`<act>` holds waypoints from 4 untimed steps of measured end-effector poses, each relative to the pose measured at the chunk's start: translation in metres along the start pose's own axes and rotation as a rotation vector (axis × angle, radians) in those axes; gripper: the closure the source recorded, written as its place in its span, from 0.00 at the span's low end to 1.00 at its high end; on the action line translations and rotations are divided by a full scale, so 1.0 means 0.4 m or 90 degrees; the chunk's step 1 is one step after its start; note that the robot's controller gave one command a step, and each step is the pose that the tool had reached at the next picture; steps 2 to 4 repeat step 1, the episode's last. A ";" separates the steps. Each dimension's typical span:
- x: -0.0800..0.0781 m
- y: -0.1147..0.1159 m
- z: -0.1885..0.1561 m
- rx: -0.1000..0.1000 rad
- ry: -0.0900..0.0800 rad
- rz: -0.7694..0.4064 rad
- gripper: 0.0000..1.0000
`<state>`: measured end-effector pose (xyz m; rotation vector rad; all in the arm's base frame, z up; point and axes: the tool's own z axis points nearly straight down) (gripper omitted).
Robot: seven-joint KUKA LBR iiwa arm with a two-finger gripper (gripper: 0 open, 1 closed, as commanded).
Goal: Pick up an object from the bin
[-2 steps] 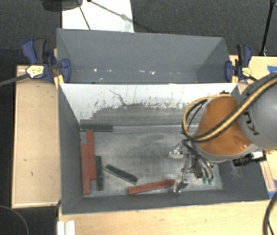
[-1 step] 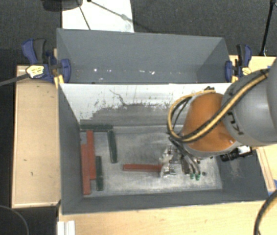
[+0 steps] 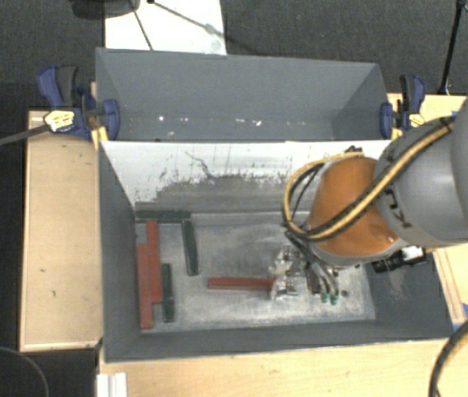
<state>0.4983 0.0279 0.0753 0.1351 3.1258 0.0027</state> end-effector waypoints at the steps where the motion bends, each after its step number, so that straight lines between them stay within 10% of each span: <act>1: -0.036 -0.030 -0.503 0.001 0.002 0.016 1.00; 4: -0.036 -0.030 -0.503 0.001 0.002 0.016 1.00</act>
Offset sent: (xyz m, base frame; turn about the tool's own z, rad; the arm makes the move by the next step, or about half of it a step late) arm 0.0000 0.0000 0.0000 0.0000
